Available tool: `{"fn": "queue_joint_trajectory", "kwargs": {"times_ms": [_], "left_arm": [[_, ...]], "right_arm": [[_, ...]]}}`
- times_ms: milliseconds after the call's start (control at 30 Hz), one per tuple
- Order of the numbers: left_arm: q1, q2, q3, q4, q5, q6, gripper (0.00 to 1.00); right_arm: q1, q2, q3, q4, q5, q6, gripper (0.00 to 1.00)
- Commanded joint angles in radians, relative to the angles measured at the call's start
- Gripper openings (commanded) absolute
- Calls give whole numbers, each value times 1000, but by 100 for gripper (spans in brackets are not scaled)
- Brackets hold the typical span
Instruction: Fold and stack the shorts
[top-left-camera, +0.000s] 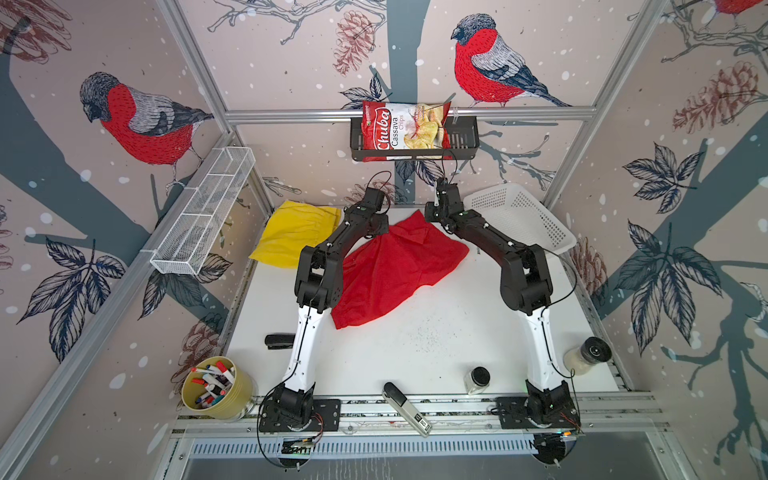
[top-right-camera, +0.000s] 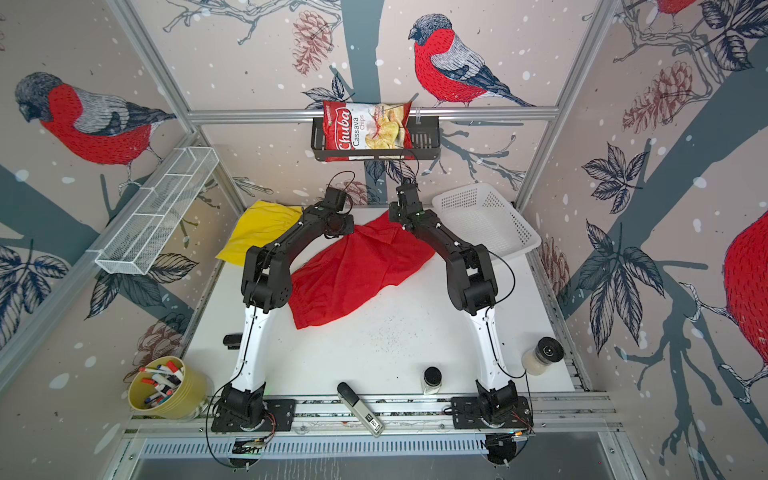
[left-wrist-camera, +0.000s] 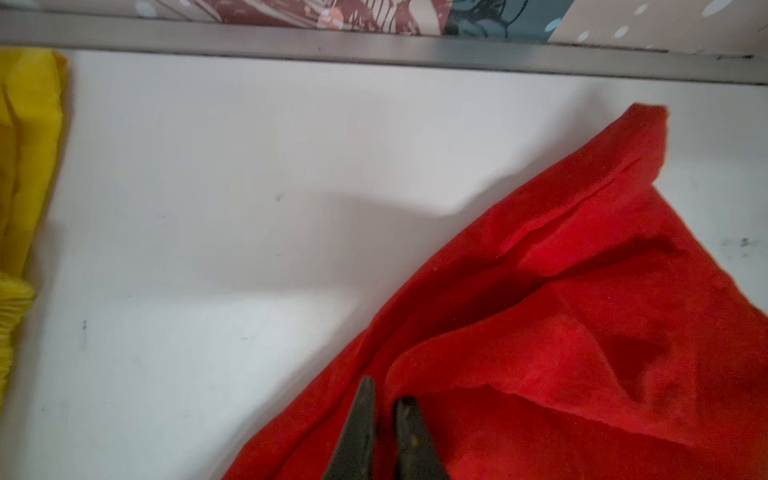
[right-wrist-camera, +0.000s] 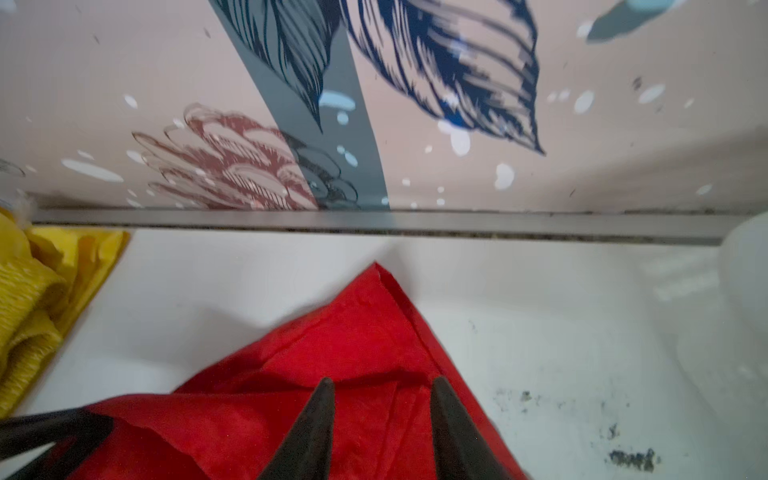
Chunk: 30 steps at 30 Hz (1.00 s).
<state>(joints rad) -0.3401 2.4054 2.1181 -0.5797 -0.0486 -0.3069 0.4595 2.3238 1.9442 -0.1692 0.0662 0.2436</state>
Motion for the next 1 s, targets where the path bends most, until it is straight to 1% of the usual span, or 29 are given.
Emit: {"fn": "queue_joint_trajectory", "kwargs": {"times_ms": [0,67,167,200,333,467,600,700,767,800,900,967], "left_arm": [[1,-22,-18,14,1,-1,14],[0,-22,-22,12,7,-2,14],[0,-28,-38,16,40,-4,14],[1,-32,-49,21,56,-5,14],[-5,-66,-123,70,115,-25,14],[-30,-106,-209,94,121,-34,14],[-71,-154,-297,104,118,-24,14],[-102,-197,-364,112,104,-18,14],[-119,-224,-406,120,105,-20,14],[-124,-234,-422,127,105,-22,14],[-134,-255,-451,135,119,-30,14],[-137,-264,-457,134,136,-33,16]], "right_arm": [[4,12,-54,-53,-56,21,47],[-8,26,-94,-59,-76,60,47],[-28,20,-169,-60,-104,115,40],[-31,6,-206,-46,-106,126,39],[-15,-90,-375,19,-93,153,38],[4,-193,-570,56,-93,215,37],[65,-349,-832,121,-116,308,36],[169,-474,-1002,158,-140,368,36],[239,-548,-1063,146,-102,385,36],[252,-580,-1081,144,-82,386,36],[243,-659,-1111,145,10,333,38],[231,-692,-1094,138,84,242,38]]}}
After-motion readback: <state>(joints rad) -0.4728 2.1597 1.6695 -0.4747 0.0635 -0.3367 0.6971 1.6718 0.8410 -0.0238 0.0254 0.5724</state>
